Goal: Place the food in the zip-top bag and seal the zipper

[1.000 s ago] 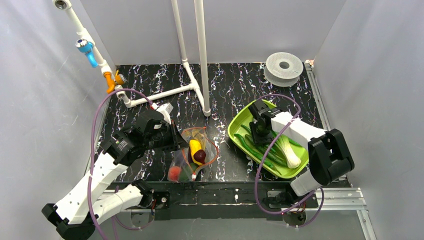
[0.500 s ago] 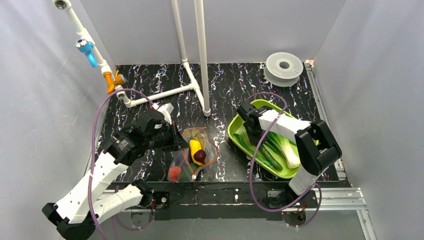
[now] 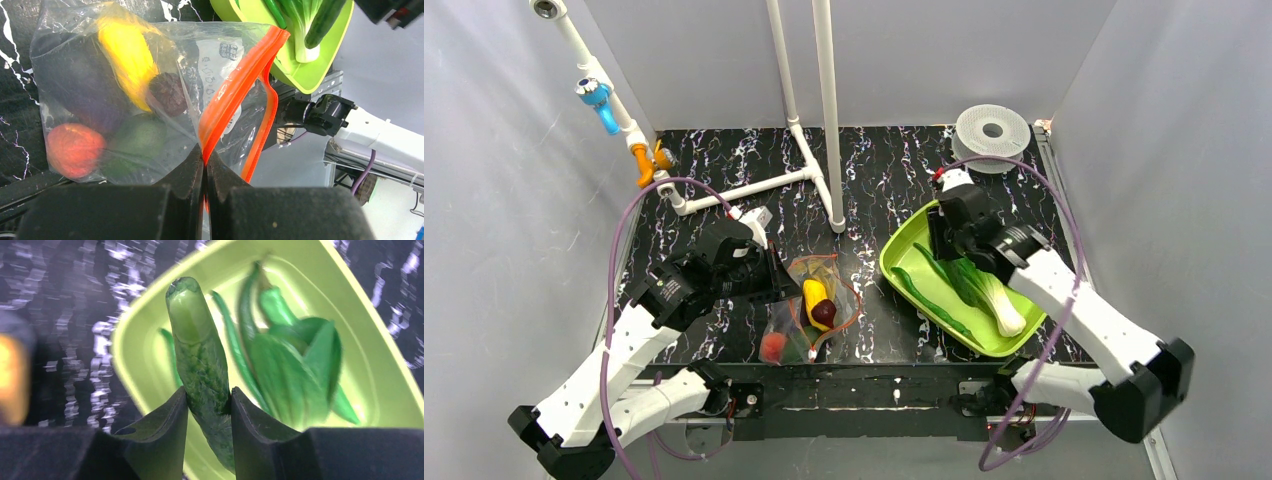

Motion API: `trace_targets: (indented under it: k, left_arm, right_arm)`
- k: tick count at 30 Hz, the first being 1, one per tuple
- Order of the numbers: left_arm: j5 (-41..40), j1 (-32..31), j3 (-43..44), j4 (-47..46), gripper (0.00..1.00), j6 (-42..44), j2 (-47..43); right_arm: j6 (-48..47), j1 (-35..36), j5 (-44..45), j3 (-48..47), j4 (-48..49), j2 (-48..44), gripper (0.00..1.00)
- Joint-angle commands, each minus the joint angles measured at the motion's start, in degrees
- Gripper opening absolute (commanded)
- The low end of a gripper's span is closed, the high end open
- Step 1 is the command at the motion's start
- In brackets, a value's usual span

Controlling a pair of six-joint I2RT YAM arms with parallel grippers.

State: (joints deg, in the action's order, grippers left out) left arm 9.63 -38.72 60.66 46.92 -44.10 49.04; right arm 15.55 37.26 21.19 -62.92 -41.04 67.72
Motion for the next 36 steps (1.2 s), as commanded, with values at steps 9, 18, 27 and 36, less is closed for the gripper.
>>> trace_targets:
  k: [9, 18, 27, 36]
  left_arm:
    - [1.83, 0.14, -0.17, -0.14, 0.00, -0.11, -0.36]
    - [2.39, 0.08, 1.05, -0.53, 0.00, -0.34, 0.10]
    - [5.97, 0.11, 1.85, -3.39, 0.00, -2.80, -0.61]
    - [5.15, 0.12, 2.66, -2.86, 0.00, -4.15, -2.05]
  right_arm:
    - [12.92, 1.66, -54.04, 4.53, 36.96, -15.11, 0.18]
    - [15.11, 11.61, -60.25, 1.23, 57.70, -13.68, 0.24]
    - [13.13, 14.15, -63.39, 3.56, 72.41, -7.93, 0.33]
    - [3.55, 14.38, -63.11, 7.25, 79.47, -3.51, 0.37]
